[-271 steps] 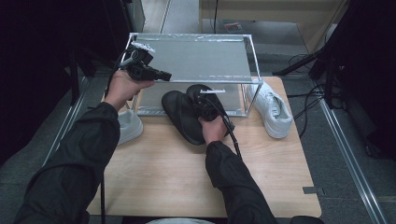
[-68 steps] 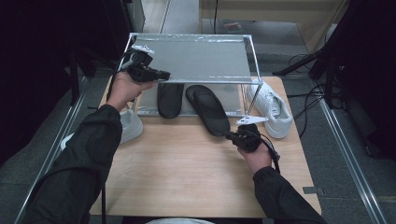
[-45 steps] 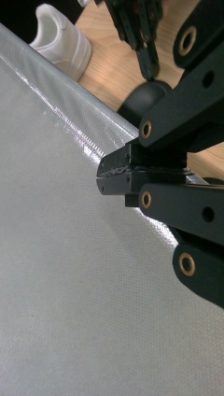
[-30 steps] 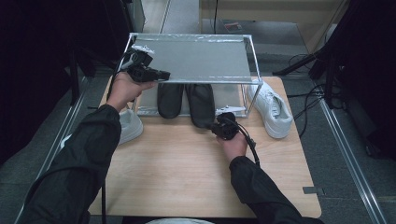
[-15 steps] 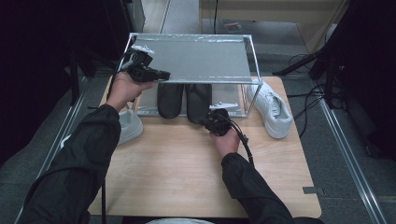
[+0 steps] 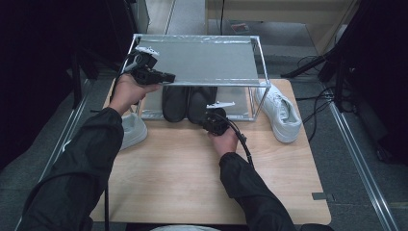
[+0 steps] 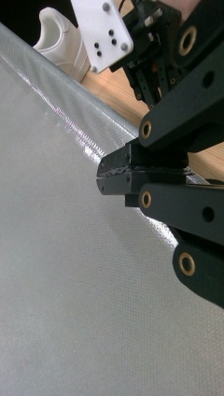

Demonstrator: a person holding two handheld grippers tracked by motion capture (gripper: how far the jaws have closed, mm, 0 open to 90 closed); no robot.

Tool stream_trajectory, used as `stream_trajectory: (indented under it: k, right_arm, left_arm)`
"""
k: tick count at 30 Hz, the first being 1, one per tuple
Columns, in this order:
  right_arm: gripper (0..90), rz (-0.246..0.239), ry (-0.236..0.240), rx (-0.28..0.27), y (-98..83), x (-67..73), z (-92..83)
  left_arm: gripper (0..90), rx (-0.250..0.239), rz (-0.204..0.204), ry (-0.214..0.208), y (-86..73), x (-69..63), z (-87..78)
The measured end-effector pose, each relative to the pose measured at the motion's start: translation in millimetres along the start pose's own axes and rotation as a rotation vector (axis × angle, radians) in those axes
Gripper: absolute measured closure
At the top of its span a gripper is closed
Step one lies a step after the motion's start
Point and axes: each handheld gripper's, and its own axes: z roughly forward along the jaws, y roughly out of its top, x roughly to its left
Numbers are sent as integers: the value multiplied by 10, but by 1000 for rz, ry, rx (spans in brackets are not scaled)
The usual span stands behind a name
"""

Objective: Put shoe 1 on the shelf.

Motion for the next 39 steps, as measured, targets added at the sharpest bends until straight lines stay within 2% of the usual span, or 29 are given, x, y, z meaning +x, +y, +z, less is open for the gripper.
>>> stream_trajectory:
  k: [5, 7, 9, 13, 14, 16, 17, 18, 19, 20, 21, 23, 25, 26, 29, 30, 32, 34, 39]
  right_arm:
    - [900, -1, -5, 9, 34, 11, 25]
    - [900, 2, 2, 16, 30, 6, 24]
    - [900, -2, 6, 44, 8, 8, 13]
    - [898, 2, 38, 37, -45, 36, -95]
    - [886, -5, 48, 36, -56, 50, -143]
    - [855, -28, 64, 30, -73, 82, -275]
    - [844, -35, 72, 26, -78, 91, -330]
    - [845, -42, 81, 25, -86, 101, -390]
    - [845, -42, 81, 25, -86, 101, -390]
    - [844, -49, 84, 29, -96, 114, -454]
    - [835, -64, 91, 33, -112, 120, -514]
    - [808, -76, 101, 27, -165, 130, -643]
    - [787, -76, 106, 19, -208, 117, -737]
    - [760, -72, 111, 3, -260, 86, -842]
    - [707, -48, 125, 2, -299, 51, -933]
    - [694, -42, 129, 7, -313, 46, -971]
    - [686, -46, 133, 5, -331, 45, -1010]
    - [667, -82, 128, 1, -394, 52, -1130]
    - [623, -90, 141, -17, -458, 35, -1283]
  left_arm:
    - [900, -6, 5, 0, -5, -1, 0]
    - [898, -16, -5, -4, -20, 8, -3]
    - [893, -30, -3, -2, -36, 13, -3]
    - [792, -25, -15, 16, -16, -12, -34]
    - [792, -22, -28, 10, -6, -18, -48]
    - [715, -16, -22, -3, 2, -47, -85]
    - [672, -11, -2, -24, 2, -94, -144]
    - [625, 2, 11, -23, -1, -127, -179]
    - [602, 2, 11, -23, -1, -127, -179]
    - [602, 15, 24, -13, -9, -167, -214]
    - [590, 23, 43, -22, -30, -200, -267]
    - [555, 10, 43, -31, -65, -241, -340]
    - [532, -5, 42, -49, -120, -265, -420]
    - [506, 2, 31, -50, -158, -284, -461]
    - [445, 25, 27, -58, -210, -317, -499]
    - [440, 62, 26, -75, -264, -361, -530]
    - [422, 58, 32, -81, -304, -384, -548]
    - [418, 32, 35, -92, -422, -436, -576]
    - [399, 30, 29, -105, -574, -461, -545]
